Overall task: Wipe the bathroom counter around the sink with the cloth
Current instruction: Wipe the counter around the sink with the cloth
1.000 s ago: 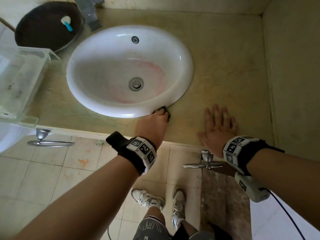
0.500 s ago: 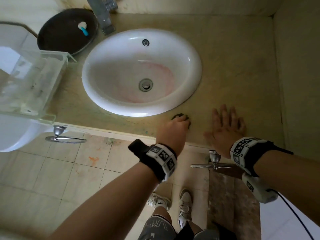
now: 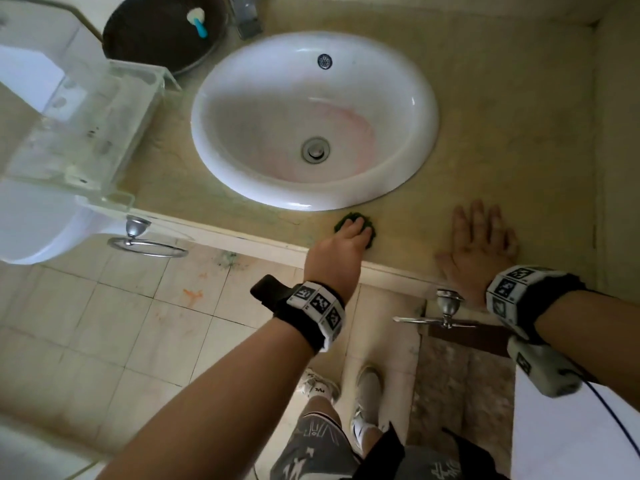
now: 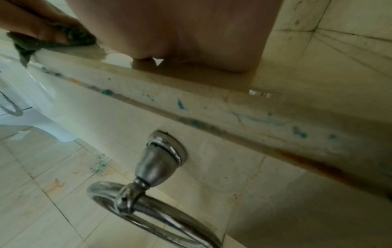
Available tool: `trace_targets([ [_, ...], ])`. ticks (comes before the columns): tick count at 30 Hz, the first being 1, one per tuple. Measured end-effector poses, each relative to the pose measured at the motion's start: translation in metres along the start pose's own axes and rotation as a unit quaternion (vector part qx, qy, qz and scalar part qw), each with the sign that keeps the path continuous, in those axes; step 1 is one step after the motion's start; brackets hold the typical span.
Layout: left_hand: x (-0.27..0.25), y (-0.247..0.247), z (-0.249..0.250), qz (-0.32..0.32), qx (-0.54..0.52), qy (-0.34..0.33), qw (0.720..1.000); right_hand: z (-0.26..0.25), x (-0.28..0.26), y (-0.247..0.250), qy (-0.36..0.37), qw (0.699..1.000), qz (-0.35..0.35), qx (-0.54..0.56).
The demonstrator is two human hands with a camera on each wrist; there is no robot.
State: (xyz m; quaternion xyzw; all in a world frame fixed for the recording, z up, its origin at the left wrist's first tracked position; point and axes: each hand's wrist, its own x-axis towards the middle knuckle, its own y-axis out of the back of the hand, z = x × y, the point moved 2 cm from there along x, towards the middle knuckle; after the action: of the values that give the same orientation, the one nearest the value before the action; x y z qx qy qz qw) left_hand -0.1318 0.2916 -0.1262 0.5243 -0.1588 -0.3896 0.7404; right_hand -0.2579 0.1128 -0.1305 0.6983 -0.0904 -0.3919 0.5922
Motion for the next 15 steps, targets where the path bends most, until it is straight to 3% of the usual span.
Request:
trace_targets([
  [3, -0.004, 0.010, -0.017, 0.010, 0.004, 0.020, 1.000, -0.011, -0.009, 0.004, 0.009, 0.999, 0.034, 0.000],
  [7, 0.002, 0.020, -0.008, -0.005, 0.042, 0.010, 0.999, -0.065, -0.006, 0.009, 0.068, 0.995, 0.060, 0.047],
  [11, 0.010, 0.023, 0.010, 0.000, 0.042, -0.033, 0.999, -0.111, 0.003, 0.000, 0.005, 0.994, 0.065, 0.087],
  [15, 0.015, 0.019, 0.004, -0.019, 0.046, -0.043, 0.998, -0.113, 0.007, -0.003, -0.003, 0.998, 0.031, 0.051],
])
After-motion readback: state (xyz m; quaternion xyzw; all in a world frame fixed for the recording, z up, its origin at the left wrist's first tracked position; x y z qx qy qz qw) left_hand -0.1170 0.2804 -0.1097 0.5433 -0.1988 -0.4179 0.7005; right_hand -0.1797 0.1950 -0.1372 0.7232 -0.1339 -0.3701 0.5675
